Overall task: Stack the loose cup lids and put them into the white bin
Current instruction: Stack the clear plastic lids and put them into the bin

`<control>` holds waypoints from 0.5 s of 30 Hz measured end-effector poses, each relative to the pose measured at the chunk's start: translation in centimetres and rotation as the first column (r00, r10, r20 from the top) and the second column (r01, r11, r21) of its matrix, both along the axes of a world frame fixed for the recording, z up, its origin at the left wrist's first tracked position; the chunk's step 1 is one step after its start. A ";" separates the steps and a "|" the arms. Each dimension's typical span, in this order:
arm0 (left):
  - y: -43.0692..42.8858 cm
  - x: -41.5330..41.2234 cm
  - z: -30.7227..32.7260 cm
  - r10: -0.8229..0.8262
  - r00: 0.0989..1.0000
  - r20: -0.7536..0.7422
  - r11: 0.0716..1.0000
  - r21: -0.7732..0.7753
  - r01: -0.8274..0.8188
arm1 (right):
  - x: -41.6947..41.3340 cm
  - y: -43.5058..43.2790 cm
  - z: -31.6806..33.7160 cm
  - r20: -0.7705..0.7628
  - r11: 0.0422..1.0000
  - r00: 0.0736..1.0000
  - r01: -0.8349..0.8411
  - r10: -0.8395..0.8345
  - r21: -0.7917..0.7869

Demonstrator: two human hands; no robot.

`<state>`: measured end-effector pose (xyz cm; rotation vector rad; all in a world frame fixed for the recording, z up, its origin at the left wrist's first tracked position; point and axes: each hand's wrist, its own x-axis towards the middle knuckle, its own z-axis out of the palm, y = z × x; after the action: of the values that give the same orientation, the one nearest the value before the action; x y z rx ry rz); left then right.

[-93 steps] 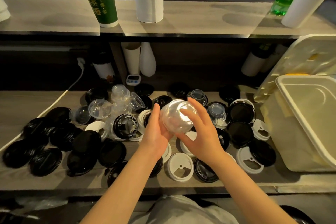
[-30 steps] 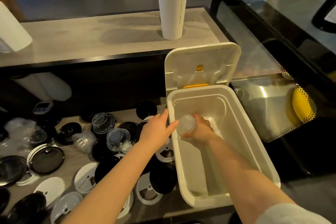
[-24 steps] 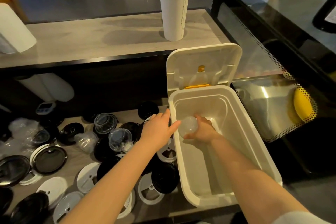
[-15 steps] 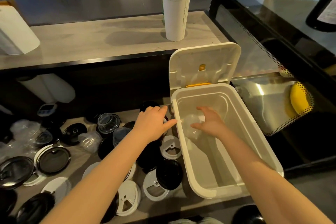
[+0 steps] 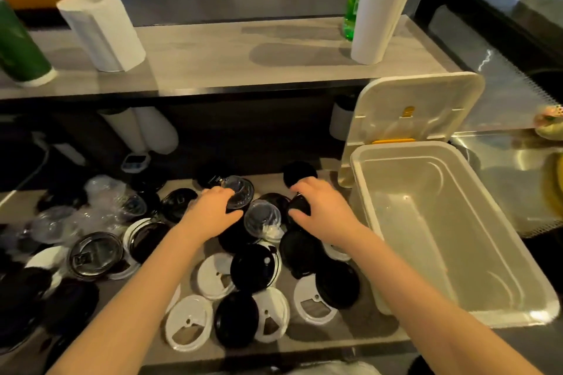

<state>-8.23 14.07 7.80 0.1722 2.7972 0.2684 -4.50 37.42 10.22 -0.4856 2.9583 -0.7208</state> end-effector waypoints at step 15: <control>-2.0 -7.3 -2.6 -0.005 0.989 0.150 0.999 0.032 0.000 | -5.1 -7.2 -5.7 0.313 0.917 0.950 -0.135 0.011 0.376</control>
<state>-15.55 12.10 5.21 0.1563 2.6447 0.3121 -9.58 30.26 4.51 -0.4063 2.6705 -0.1576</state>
